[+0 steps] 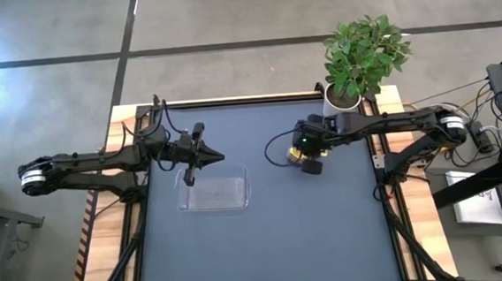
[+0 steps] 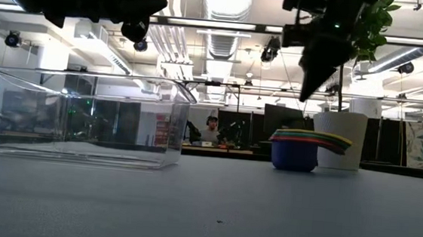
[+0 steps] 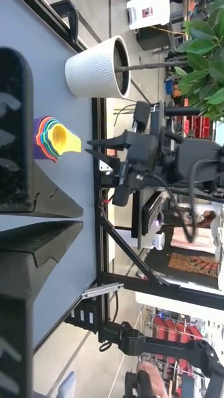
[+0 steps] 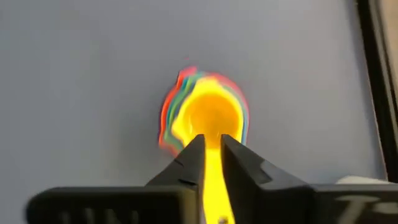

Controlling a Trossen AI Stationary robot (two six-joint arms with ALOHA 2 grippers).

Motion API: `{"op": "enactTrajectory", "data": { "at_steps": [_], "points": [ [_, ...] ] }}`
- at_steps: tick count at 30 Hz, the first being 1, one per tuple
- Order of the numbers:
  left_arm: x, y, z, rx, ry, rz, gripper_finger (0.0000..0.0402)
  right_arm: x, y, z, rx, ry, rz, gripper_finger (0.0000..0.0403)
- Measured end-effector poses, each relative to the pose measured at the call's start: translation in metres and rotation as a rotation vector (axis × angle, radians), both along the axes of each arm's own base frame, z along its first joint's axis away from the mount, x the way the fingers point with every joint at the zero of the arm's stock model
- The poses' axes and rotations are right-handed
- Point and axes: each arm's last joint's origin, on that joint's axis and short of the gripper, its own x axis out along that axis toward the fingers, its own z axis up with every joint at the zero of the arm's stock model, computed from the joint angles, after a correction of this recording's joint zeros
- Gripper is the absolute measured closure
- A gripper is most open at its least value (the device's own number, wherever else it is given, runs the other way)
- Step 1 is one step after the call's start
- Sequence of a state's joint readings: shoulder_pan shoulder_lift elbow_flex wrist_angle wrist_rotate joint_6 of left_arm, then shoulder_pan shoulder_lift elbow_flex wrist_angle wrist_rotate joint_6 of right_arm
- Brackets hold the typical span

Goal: Nest measuring cups in basket
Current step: Put the stacked measuring cups into the transparent bin

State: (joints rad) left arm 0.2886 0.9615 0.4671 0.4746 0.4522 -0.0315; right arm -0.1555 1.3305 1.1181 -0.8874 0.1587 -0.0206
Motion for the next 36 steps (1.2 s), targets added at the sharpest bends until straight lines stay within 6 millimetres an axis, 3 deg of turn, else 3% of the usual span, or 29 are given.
{"op": "enactTrajectory", "data": {
  "at_steps": [10,16,22,29,36],
  "points": [
    [0.000,0.000,0.000,0.007,0.003,0.000,0.0400,-0.017,0.003,-0.019,-0.034,0.143,0.162,0.0176],
    [0.000,0.000,-0.001,0.007,0.011,0.000,0.0400,-0.017,0.000,-0.024,-0.028,0.160,0.145,0.0109],
    [0.000,0.000,-0.003,0.006,0.028,-0.003,0.0400,-0.020,-0.018,-0.030,-0.027,0.152,0.119,0.0086],
    [0.000,0.000,-0.003,0.012,0.030,-0.005,0.0400,-0.023,-0.034,-0.032,0.031,0.121,0.100,0.0091],
    [0.001,-0.002,-0.004,0.011,0.035,-0.013,0.0400,-0.017,-0.039,-0.052,0.073,0.151,0.122,0.0092]
  ]
}}
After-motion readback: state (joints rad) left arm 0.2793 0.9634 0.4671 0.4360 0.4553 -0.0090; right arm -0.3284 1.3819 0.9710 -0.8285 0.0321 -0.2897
